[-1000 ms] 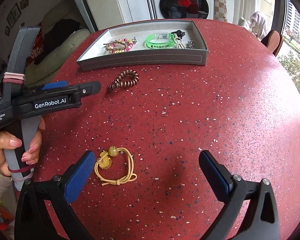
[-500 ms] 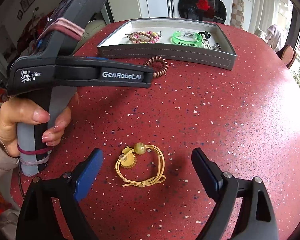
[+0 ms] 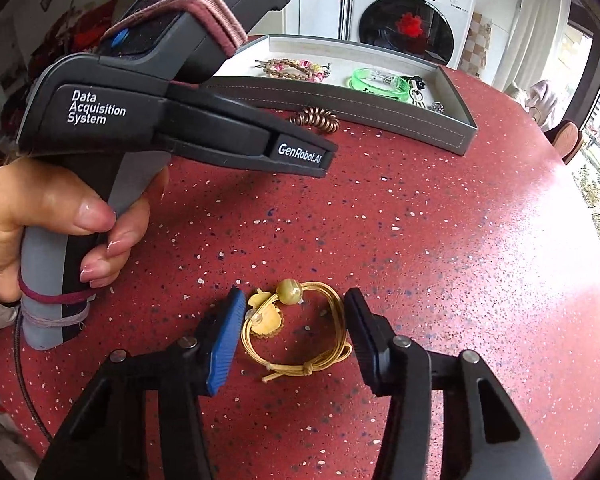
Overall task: Organize jewelry
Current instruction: 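Grasp the yellow hair tie with the right tool while the left tool grasps the brown coil tie, then lower the yellow tie into the green bangle while the left tool drops the coil tie on the bracelets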
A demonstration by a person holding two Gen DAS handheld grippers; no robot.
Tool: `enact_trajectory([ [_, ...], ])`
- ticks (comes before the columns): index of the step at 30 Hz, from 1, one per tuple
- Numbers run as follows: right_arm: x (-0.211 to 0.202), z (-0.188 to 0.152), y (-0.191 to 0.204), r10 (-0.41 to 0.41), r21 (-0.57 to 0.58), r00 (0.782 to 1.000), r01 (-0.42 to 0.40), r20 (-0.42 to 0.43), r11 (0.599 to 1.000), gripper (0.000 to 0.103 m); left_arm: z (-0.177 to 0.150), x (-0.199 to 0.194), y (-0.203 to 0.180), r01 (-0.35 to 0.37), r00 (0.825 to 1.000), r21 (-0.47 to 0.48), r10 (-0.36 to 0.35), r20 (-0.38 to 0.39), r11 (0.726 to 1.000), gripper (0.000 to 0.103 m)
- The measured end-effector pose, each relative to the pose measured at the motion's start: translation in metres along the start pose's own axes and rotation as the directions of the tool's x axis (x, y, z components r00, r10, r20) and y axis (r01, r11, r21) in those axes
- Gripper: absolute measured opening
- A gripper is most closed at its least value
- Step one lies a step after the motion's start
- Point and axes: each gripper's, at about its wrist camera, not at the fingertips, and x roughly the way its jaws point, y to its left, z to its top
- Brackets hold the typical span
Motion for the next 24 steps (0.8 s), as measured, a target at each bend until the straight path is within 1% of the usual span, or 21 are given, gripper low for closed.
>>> enact_trajectory([
  [1, 0.001, 0.001, -0.002, 0.001, 0.004, 1.0, -0.001, 0.0, 1.0, 0.047, 0.0, -0.001, -0.001, 0.006, 1.0, 0.005, -0.006, 0.003, 1.0, 0.052],
  [2, 0.0, 0.001, -0.003, 0.003, 0.007, 1.0, -0.003, -0.001, 1.0, 0.044, 0.0, -0.001, -0.002, 0.006, 1.0, 0.008, -0.006, 0.003, 1.0, 0.049],
  [3, -0.001, 0.002, -0.002, 0.001, 0.008, 1.0, -0.001, -0.002, 1.0, 0.042, 0.0, -0.001, -0.002, 0.003, 1.0, 0.01, -0.003, 0.003, 1.0, 0.048],
  [4, 0.0, 0.002, -0.003, 0.001, 0.01, 1.0, -0.001, -0.002, 1.0, 0.038, 0.0, -0.001, -0.002, 0.004, 1.0, 0.013, -0.004, 0.005, 1.0, 0.035],
  [5, -0.001, 0.002, -0.004, 0.002, 0.014, 1.0, -0.002, -0.002, 1.0, 0.033, 0.0, -0.001, -0.003, 0.003, 1.0, 0.017, -0.003, 0.006, 1.0, 0.029],
  [6, -0.001, 0.002, -0.004, 0.002, 0.018, 1.0, -0.002, -0.001, 1.0, 0.03, 0.0, -0.002, -0.002, -0.004, 1.0, 0.02, 0.004, 0.007, 1.0, 0.029],
  [7, -0.001, 0.002, -0.005, 0.001, 0.023, 1.0, -0.001, 0.001, 1.0, 0.022, -0.001, -0.002, -0.002, -0.007, 1.0, 0.019, 0.007, 0.011, 1.0, 0.029],
  [11, -0.004, 0.001, -0.012, 0.023, 0.065, 1.0, -0.024, 0.011, 0.998, 0.022, -0.002, -0.008, 0.006, 0.005, 1.0, -0.008, -0.005, 0.028, 1.0, 0.029],
  [15, -0.01, 0.003, -0.024, 0.042, 0.105, 0.999, -0.045, 0.031, 0.993, 0.022, -0.003, -0.018, 0.015, 0.035, 0.998, -0.039, -0.033, 0.049, 0.999, 0.029],
  [24, -0.022, 0.01, -0.059, 0.09, 0.214, 0.993, -0.105, 0.076, 0.971, 0.022, -0.004, -0.045, 0.027, 0.069, 0.993, -0.062, -0.062, 0.099, 0.996, 0.029],
])
